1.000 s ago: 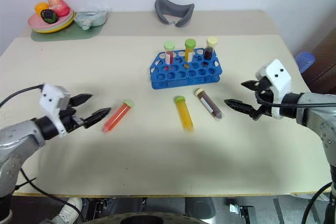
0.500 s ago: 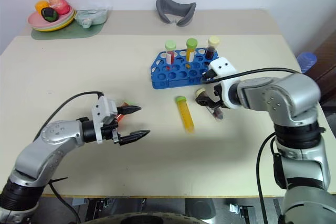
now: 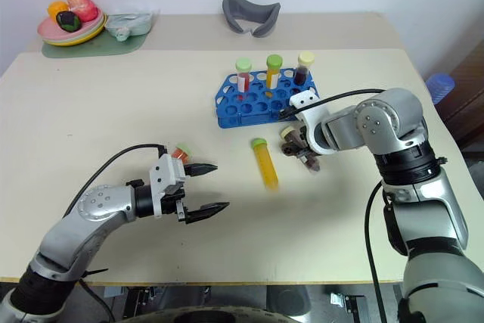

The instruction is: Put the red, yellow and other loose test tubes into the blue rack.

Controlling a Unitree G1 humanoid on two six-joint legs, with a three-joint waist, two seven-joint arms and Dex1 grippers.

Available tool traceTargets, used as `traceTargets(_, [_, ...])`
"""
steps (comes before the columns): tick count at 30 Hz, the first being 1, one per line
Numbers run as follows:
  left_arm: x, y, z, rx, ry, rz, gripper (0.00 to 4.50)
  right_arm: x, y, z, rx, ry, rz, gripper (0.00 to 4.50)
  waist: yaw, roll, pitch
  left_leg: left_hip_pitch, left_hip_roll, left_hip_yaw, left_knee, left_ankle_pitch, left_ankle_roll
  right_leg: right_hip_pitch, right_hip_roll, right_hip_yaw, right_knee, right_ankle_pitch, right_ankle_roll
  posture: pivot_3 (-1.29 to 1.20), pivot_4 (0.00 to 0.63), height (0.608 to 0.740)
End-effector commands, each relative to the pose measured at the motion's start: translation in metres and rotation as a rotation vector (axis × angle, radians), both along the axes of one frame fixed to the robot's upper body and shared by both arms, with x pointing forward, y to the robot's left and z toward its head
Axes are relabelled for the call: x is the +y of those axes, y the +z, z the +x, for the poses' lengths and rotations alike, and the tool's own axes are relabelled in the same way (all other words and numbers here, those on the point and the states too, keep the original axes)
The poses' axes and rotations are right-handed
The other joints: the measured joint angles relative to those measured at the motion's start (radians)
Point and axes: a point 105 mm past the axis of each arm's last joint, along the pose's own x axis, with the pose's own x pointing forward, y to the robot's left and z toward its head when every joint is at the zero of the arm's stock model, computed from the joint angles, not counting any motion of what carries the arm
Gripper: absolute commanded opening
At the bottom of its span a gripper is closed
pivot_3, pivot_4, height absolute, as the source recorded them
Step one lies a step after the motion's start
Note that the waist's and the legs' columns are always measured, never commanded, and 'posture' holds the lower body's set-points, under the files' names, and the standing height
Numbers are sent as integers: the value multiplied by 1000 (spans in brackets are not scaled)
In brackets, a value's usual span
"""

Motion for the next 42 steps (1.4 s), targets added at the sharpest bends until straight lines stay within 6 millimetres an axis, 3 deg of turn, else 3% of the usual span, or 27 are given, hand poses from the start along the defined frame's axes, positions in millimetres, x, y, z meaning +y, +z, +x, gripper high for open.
traceTargets(1, [-4,9,-2,-53,-12,-11,4493,5,7,2,-5,10,6,4251,0,0,0,0,0,0,0,0,0,0,0,0,0,0,0,0,150,740])
traceTargets(3, [-5,9,-2,-56,-10,-13,4500,6,7,2,2,10,4,3657,0,0,0,0,0,0,0,0,0,0,0,0,0,0,0,0,150,740])
traceTargets(8, [-3,8,-1,-58,-3,-11,4500,9,7,3,1,13,4,1069,-1,0,0,0,0,0,0,0,0,0,0,0,0,0,0,0,150,740])
traceTargets(9, [-3,8,0,-59,-3,-10,4500,9,8,3,-1,13,4,769,-1,0,0,0,0,0,0,0,0,0,0,0,0,0,0,0,150,740])
traceTargets(14, [-1,7,-1,-55,-1,-5,4500,10,20,2,-51,27,20,759,0,0,0,0,0,0,0,0,0,0,0,0,0,0,0,0,150,740])
traceTargets(17, [1,8,0,-61,7,-1,4500,16,40,-5,-143,94,72,759,1,1,0,0,0,0,0,0,0,0,0,0,0,0,0,0,150,740])
traceTargets(22, [8,11,5,-71,43,-18,4500,26,114,-18,-635,238,285,759,6,1,0,-1,0,-1,0,0,0,-1,0,-1,-1,0,0,0,150,740])
traceTargets(25, [8,17,15,-91,85,-67,4500,6,132,-8,-852,83,365,759,4,0,0,-1,0,0,0,0,1,0,0,-1,-1,0,0,0,150,740])
traceTargets(28, [5,26,31,-140,142,-121,4500,-7,124,1,-987,-86,441,759,2,0,-1,0,0,0,1,0,0,1,0,0,0,0,0,0,150,740])
traceTargets(33, [-6,33,44,-179,159,-188,4500,-2,104,14,-1213,-214,438,759,-7,1,-1,0,0,0,1,0,0,-1,0,0,2,0,0,0,150,740])
traceTargets(42, [-27,48,44,-210,152,-308,4500,-4,79,36,-1295,-302,455,759,0,1,-1,0,0,0,0,1,-2,0,0,0,2,0,0,0,150,740])
